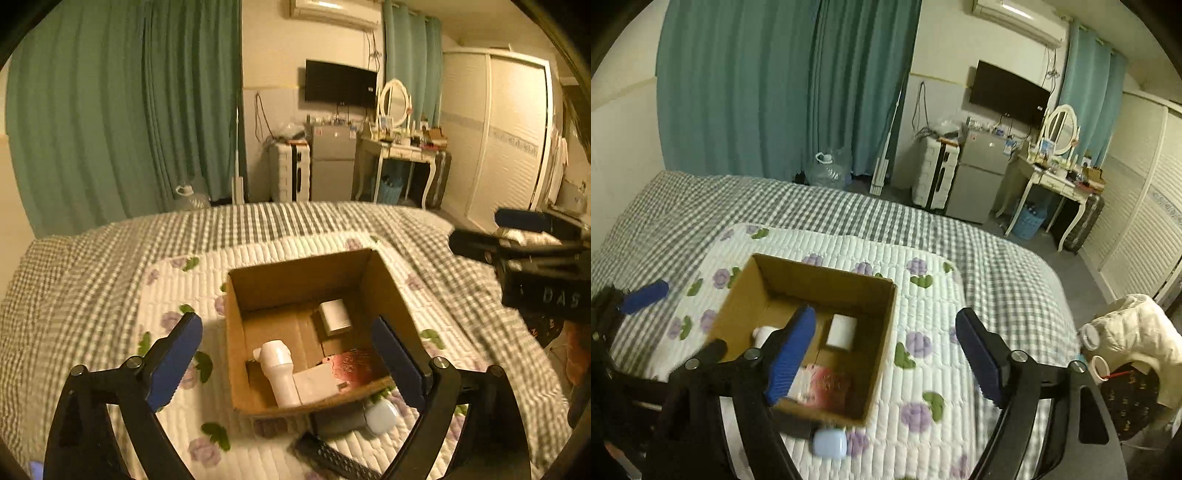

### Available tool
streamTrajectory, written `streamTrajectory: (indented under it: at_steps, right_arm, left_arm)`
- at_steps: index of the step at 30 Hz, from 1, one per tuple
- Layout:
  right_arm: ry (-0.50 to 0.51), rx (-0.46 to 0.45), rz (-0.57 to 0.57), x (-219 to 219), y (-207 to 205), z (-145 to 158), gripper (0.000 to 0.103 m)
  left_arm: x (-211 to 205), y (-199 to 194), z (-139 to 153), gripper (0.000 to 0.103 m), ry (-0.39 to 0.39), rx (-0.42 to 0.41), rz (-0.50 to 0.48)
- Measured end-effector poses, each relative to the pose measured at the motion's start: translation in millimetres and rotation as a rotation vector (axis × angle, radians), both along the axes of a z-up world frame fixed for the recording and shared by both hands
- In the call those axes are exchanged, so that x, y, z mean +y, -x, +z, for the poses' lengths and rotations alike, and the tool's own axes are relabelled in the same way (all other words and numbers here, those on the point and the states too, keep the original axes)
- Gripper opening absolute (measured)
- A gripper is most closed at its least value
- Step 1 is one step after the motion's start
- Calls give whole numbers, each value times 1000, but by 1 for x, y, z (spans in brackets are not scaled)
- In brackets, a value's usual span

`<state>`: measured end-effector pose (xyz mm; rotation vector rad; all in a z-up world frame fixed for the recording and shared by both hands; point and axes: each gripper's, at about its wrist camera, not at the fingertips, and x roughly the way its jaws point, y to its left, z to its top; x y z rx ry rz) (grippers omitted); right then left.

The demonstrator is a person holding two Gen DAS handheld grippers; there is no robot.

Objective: Organize rigid objects
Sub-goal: 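Withdraw both grippers and move the right gripper to the red-capped bottle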

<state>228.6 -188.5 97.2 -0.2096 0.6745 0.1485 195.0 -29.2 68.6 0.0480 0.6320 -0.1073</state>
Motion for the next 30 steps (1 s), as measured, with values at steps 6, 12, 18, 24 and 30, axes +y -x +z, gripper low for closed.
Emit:
streamTrajectory:
  at_steps: [6, 12, 18, 24, 30]
  right_arm:
    - [-32, -18, 3, -4, 64, 25, 86]
    - [-94, 8, 15, -1, 115, 9, 86]
    - [-88, 81, 39, 8, 136, -50, 86]
    - [-39, 208, 76, 26, 135, -134, 86]
    - [-28, 356, 102, 39, 122, -203, 70]
  left_arm:
    - [12, 52, 31, 103, 5, -47, 33]
    - [23, 91, 17, 103, -5, -48, 70]
    - [37, 109, -39, 103, 14, 13, 126]
    - [44, 103, -106, 103, 4, 100, 150]
    - [58, 93, -156, 103, -8, 189, 181]
